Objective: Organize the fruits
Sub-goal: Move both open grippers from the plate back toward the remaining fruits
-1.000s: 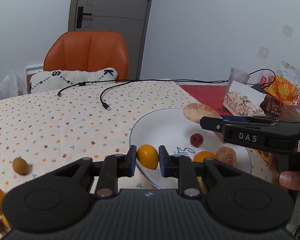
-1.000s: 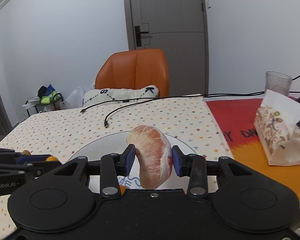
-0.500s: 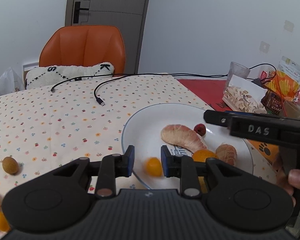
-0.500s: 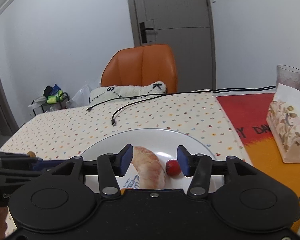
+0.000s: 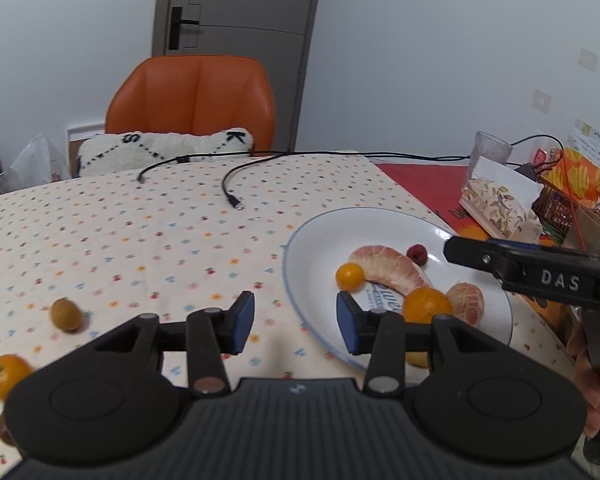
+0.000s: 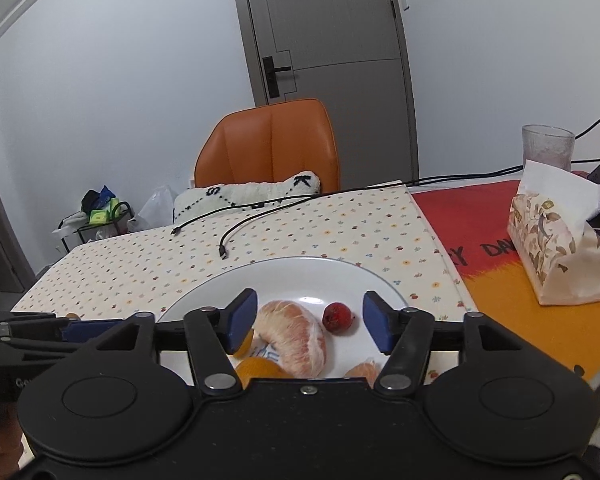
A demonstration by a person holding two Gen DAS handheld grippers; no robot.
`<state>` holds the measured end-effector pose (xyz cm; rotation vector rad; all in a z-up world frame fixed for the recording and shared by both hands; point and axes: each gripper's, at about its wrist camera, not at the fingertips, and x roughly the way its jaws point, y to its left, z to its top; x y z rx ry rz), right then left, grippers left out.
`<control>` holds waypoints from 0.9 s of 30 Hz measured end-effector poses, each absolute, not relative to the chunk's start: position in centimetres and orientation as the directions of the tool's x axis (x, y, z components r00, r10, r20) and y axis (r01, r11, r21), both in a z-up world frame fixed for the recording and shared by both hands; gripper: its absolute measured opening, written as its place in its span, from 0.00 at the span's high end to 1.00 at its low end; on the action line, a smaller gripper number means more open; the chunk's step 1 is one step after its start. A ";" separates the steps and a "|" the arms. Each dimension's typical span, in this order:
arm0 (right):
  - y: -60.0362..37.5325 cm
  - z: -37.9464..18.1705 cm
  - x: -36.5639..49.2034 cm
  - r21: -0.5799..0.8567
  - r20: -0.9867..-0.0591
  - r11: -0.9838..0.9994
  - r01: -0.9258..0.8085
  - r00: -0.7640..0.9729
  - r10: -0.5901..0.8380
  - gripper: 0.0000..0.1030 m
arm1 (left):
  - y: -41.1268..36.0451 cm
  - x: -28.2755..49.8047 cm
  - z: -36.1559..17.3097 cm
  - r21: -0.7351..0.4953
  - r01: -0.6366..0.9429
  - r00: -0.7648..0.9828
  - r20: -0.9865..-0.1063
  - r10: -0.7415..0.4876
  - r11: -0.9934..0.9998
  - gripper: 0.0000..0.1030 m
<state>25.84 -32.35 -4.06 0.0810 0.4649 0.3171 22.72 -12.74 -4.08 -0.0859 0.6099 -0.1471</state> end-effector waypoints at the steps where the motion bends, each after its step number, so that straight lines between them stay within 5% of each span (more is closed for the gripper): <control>1: -32.3 -4.1 25.7 0.154 -0.429 0.947 -0.283 0.844 0.322 0.41 | -12.4 22.5 -4.0 -0.125 0.104 0.811 -0.564 -0.156 0.987 0.54; 14: -30.4 -4.3 23.2 0.183 -0.429 0.936 -0.301 0.832 0.351 0.28 | -9.3 19.3 -2.8 -0.123 0.030 0.836 -0.541 -0.092 0.992 0.22; 27: -28.8 -4.3 20.9 0.213 -0.417 0.930 -0.298 0.834 0.363 0.05 | -6.5 16.8 -2.5 -0.137 -0.051 0.844 -0.536 -0.031 0.989 0.15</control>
